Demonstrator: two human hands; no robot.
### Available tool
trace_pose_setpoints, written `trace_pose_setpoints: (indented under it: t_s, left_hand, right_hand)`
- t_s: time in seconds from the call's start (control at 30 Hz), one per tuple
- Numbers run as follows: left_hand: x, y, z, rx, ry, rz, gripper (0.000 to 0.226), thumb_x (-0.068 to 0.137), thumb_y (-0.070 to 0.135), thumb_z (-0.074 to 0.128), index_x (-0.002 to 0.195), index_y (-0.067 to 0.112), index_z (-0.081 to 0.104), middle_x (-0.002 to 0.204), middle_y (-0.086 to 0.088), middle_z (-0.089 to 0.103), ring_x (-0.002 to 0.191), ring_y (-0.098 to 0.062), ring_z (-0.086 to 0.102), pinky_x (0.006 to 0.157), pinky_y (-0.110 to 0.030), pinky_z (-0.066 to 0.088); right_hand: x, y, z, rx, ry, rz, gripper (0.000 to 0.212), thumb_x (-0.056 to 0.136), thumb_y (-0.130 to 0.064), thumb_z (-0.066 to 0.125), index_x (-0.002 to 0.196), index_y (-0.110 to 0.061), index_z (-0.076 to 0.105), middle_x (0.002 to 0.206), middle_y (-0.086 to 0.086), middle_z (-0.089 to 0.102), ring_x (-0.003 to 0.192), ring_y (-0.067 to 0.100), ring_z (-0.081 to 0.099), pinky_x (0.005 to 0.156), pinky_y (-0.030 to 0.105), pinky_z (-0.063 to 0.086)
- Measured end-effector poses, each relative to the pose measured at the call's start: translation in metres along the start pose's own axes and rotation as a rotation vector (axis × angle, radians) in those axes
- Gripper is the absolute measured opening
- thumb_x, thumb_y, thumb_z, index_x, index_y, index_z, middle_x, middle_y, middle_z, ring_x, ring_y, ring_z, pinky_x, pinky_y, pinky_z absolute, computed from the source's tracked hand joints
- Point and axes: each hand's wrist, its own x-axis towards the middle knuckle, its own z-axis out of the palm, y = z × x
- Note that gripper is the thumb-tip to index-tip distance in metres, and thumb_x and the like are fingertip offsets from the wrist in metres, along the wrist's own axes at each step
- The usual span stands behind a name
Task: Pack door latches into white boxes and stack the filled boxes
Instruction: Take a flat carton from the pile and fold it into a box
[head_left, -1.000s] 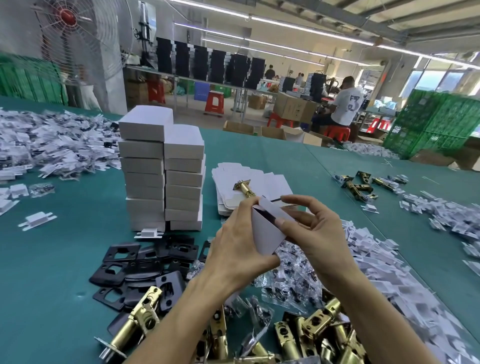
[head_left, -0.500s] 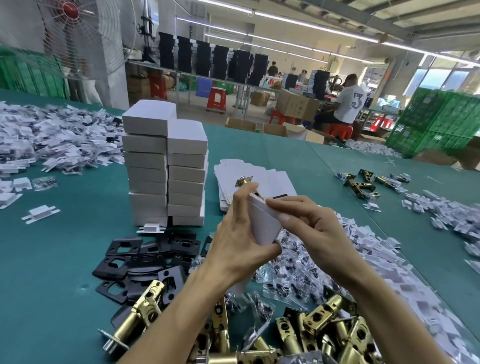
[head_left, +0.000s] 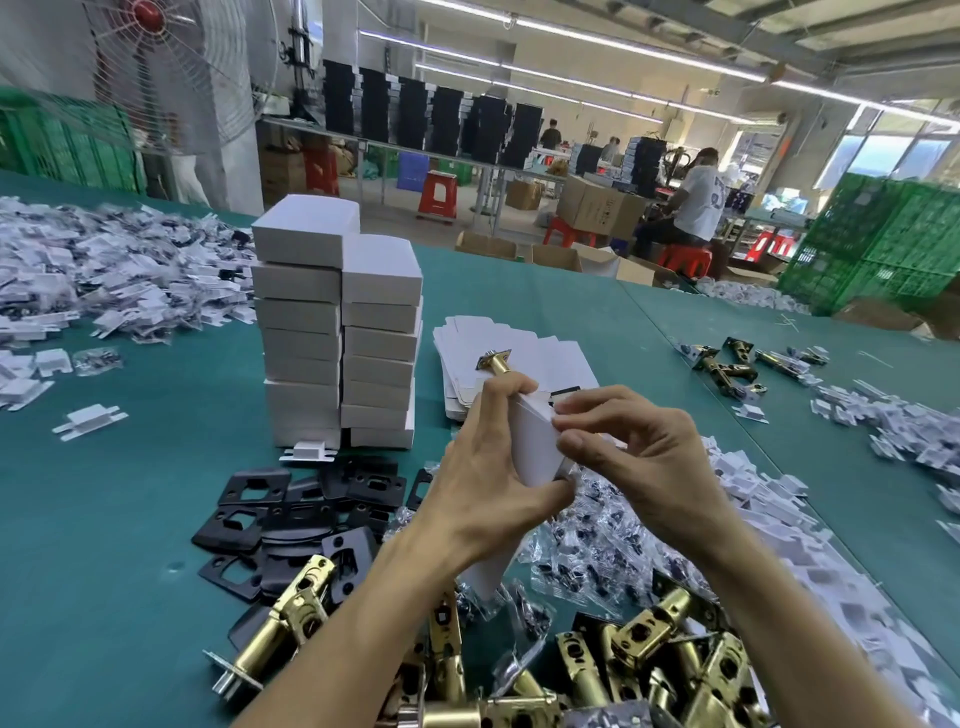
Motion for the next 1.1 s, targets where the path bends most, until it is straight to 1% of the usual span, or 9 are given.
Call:
trace_pose_setpoints:
  t_s: [0.17, 0.33, 0.43, 0.53, 0.67, 0.77, 0.9, 1.0, 1.1]
  left_hand:
    - [0.002, 0.000, -0.002, 0.010, 0.084, -0.016, 0.055, 0.069, 0.066, 0.067, 0.104, 0.048, 0.029, 0.100, 0.017, 0.052, 0.086, 0.002, 0.056, 0.059, -0.016, 0.046]
    - [0.002, 0.000, 0.000, 0.010, 0.114, -0.017, 0.056, 0.068, 0.061, 0.067, 0.105, 0.046, 0.028, 0.099, 0.010, 0.054, 0.080, -0.002, 0.057, 0.058, -0.022, 0.047]
    - [0.001, 0.001, -0.001, -0.056, 0.035, -0.011, 0.069, 0.068, 0.054, 0.076, 0.118, 0.044, 0.030, 0.119, 0.005, 0.049, 0.103, -0.008, 0.057, 0.075, -0.027, 0.055]
    - [0.002, 0.007, -0.002, 0.002, 0.082, 0.025, 0.089, 0.066, 0.056, 0.084, 0.134, 0.040, 0.028, 0.136, 0.008, 0.034, 0.122, -0.009, 0.044, 0.089, -0.017, 0.046]
    - [0.010, 0.023, -0.015, -0.303, 0.212, -0.304, 0.069, 0.067, 0.079, 0.067, 0.112, 0.032, 0.045, 0.112, 0.003, 0.059, 0.087, -0.001, 0.066, 0.067, -0.020, 0.057]
    - [0.016, 0.028, -0.028, -0.868, -0.168, -0.677, 0.083, 0.067, 0.082, 0.053, 0.128, 0.026, 0.055, 0.119, -0.015, 0.068, 0.087, -0.024, 0.074, 0.070, -0.041, 0.060]
    - [0.014, 0.033, -0.036, -1.243, -0.283, -0.652, 0.070, 0.078, 0.069, 0.055, 0.121, 0.015, 0.066, 0.106, -0.013, 0.074, 0.083, -0.027, 0.071, 0.071, -0.046, 0.060]
    - [0.015, 0.032, -0.036, -1.183, -0.163, -0.615, 0.066, 0.080, 0.050, 0.071, 0.130, 0.010, 0.056, 0.104, -0.013, 0.068, 0.077, -0.025, 0.068, 0.073, -0.053, 0.060]
    - [0.018, 0.028, -0.036, -0.880, 0.000, -0.481, 0.073, 0.071, 0.030, 0.077, 0.137, 0.033, 0.047, 0.109, -0.008, 0.067, 0.083, -0.023, 0.069, 0.073, -0.053, 0.059]
  right_hand:
    - [-0.010, 0.001, 0.012, -0.019, 0.037, 0.028, 0.027, 0.077, -0.027, 0.077, 0.104, -0.030, 0.076, 0.107, -0.002, 0.071, 0.096, 0.019, 0.070, 0.074, 0.034, 0.060]
    - [-0.014, 0.003, 0.025, -0.048, 0.038, 0.043, 0.030, 0.090, -0.013, 0.071, 0.111, -0.035, 0.072, 0.077, -0.001, 0.070, 0.070, 0.019, 0.070, 0.065, 0.040, 0.061]
    - [-0.012, 0.001, 0.023, -0.125, 0.095, 0.026, 0.032, 0.090, -0.006, 0.069, 0.106, -0.034, 0.072, 0.085, 0.004, 0.073, 0.074, 0.020, 0.073, 0.064, 0.048, 0.061]
    - [-0.010, 0.001, 0.015, -0.160, 0.278, -0.026, 0.031, 0.090, -0.009, 0.070, 0.109, -0.032, 0.065, 0.093, -0.001, 0.072, 0.080, 0.019, 0.073, 0.066, 0.040, 0.062]
    - [-0.012, 0.004, 0.011, -0.151, 0.407, -0.175, 0.053, 0.084, -0.006, 0.074, 0.123, -0.036, 0.053, 0.119, -0.001, 0.065, 0.110, 0.014, 0.067, 0.085, 0.036, 0.060]
    - [-0.015, 0.006, 0.020, -0.210, 0.316, -0.364, 0.047, 0.083, -0.014, 0.070, 0.126, -0.025, 0.055, 0.127, 0.000, 0.062, 0.121, 0.016, 0.061, 0.093, 0.039, 0.057]
    - [-0.018, 0.012, 0.033, -0.372, 0.148, -0.519, 0.043, 0.079, -0.004, 0.072, 0.116, -0.018, 0.055, 0.127, 0.004, 0.061, 0.125, 0.021, 0.057, 0.095, 0.042, 0.055]
    - [-0.018, 0.014, 0.033, -0.514, 0.075, -0.496, 0.042, 0.077, -0.001, 0.080, 0.108, -0.018, 0.057, 0.126, 0.000, 0.060, 0.124, 0.013, 0.056, 0.101, 0.028, 0.048]
    - [-0.017, 0.014, 0.025, -0.453, -0.047, -0.197, 0.024, 0.085, -0.015, 0.077, 0.103, -0.023, 0.063, 0.112, -0.012, 0.066, 0.105, -0.003, 0.062, 0.090, 0.014, 0.047]
